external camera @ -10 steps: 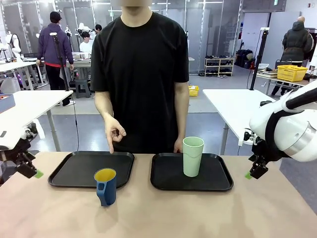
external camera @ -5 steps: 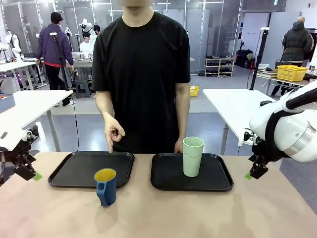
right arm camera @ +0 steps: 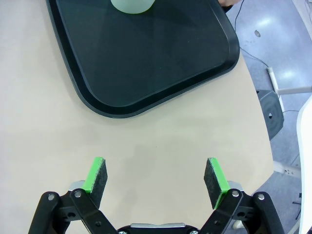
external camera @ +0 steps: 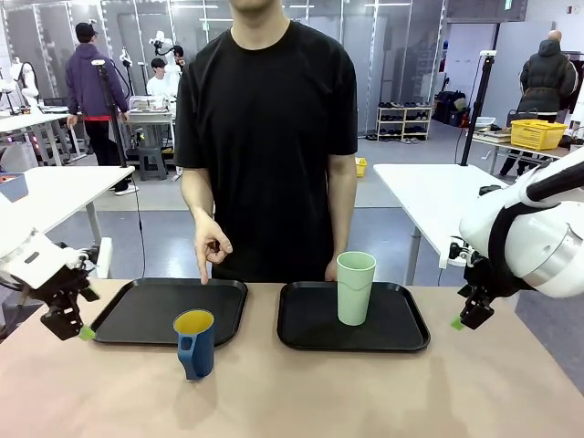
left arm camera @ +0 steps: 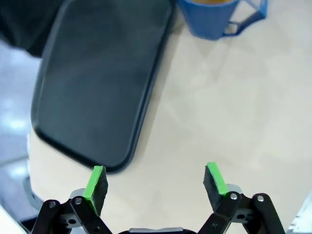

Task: Sort and store the cups by type.
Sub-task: Pick up the Handle plastic cup and place it into the empty Flat Tray.

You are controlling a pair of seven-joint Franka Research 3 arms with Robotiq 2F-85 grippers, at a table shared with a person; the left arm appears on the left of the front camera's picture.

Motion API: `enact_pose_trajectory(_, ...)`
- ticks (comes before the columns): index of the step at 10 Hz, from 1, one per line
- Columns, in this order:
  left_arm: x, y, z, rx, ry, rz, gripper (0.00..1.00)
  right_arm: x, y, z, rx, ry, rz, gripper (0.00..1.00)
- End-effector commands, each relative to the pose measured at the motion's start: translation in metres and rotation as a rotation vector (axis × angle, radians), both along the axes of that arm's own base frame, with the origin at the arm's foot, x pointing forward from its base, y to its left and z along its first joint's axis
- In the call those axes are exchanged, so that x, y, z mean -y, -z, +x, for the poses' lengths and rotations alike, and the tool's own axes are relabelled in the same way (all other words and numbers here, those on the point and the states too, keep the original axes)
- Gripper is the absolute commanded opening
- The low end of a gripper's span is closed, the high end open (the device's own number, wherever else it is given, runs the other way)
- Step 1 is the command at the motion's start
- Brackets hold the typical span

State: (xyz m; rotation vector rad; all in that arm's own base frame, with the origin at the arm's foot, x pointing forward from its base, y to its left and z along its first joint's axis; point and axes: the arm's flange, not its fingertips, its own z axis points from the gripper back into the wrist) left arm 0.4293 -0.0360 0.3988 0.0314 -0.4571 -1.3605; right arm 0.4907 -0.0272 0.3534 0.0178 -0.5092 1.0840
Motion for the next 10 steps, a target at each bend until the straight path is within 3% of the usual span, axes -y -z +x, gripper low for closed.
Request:
enact_pose_trajectory(1, -0.010, 0.010, 0.027, -0.060, 0.158, -0.075, 1.00, 0.000, -0.001, 0.003, 0.001, -0.005, 0.017, 1.00)
enact_pose_trajectory(4, 0.000, 0.031, 0.038, -0.120, 0.284, -0.170, 1.00, 0.000, -0.001, 0.003, 0.001, -0.005, 0.017, 1.00)
enact_pose_trajectory(6, 0.000, 0.033, 0.040, -0.109, 0.215, -0.131, 1.00, 0.000, -0.001, 0.003, 0.001, -0.005, 0.017, 1.00)
enact_pose_trajectory(7, 0.006, 0.028, 0.021, -0.088, 0.264, -0.166, 1.00, 0.000, -0.001, 0.003, 0.001, -0.005, 0.017, 1.00)
enact_pose_trajectory(10, 0.005, 0.034, 0.028, -0.101, 0.243, -0.139, 1.00, 0.000, -0.001, 0.003, 0.001, -0.005, 0.017, 1.00)
